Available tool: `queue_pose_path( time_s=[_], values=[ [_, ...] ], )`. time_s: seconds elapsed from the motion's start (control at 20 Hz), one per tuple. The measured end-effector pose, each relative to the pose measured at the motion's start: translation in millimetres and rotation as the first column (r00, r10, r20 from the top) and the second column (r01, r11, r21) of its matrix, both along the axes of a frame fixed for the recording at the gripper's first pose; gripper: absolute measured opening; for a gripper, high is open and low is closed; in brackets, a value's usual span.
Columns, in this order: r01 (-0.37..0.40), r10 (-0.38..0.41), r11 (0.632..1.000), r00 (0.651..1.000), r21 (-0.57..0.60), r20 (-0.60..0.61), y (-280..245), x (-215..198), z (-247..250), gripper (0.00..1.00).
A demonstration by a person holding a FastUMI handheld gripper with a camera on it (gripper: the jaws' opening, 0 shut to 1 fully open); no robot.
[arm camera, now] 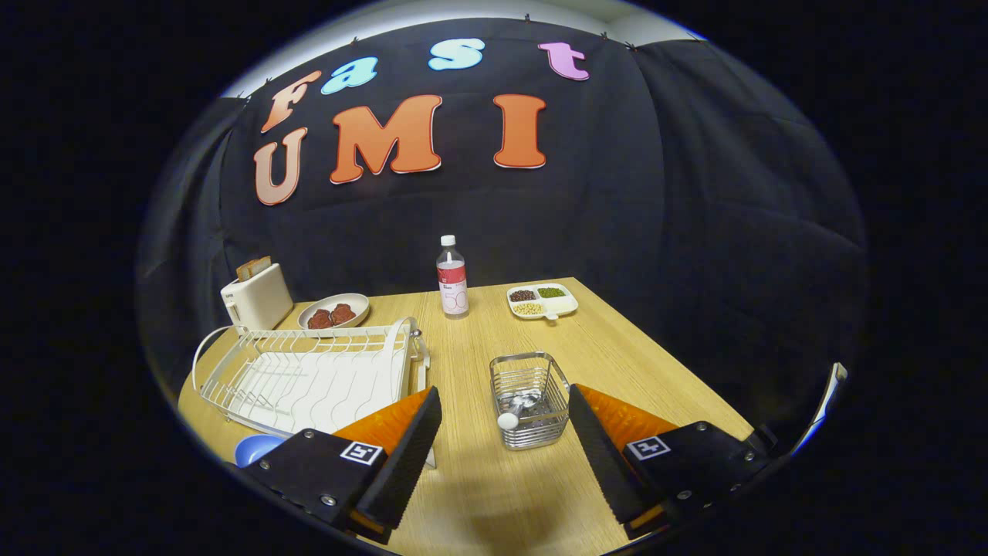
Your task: Take the plate from the dish rack, then take the spoon from the basket and place it into the plate.
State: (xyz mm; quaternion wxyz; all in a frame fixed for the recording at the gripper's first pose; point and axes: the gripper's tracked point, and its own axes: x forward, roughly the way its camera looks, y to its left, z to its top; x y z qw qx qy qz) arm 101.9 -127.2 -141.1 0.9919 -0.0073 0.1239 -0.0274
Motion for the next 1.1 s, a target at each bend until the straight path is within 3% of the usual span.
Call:
queue_pose_path(
  time_s=[0.1, 0.2, 0.35, 0.5, 0.65, 0.85, 1.1],
  values=[
    [-0.015, 0.016, 0.999, 1.000, -0.039, 0.013, -1, 10, -6, 0.94],
    [-0.018, 0.022, 0.996, 0.999, -0.085, 0.038, -6, 18, -10, 0.82],
    [-0.038, 0.042, 0.992, 0.999, -0.120, 0.031, -7, 27, -23, 0.55],
    [-0.048, 0.050, 0.994, 0.999, -0.093, 0.014, -7, 30, -32, 0.38],
    [-0.041, 0.044, 0.997, 0.998, -0.072, 0.034, -11, 33, -29, 0.14],
    [-0.028, 0.031, 0.999, 0.997, -0.044, 0.078, -14, 32, -10, 0.07],
    [-0.032, 0.039, 0.997, 0.993, -0.066, 0.107, -7, 12, 17, 0.07]
  ],
)
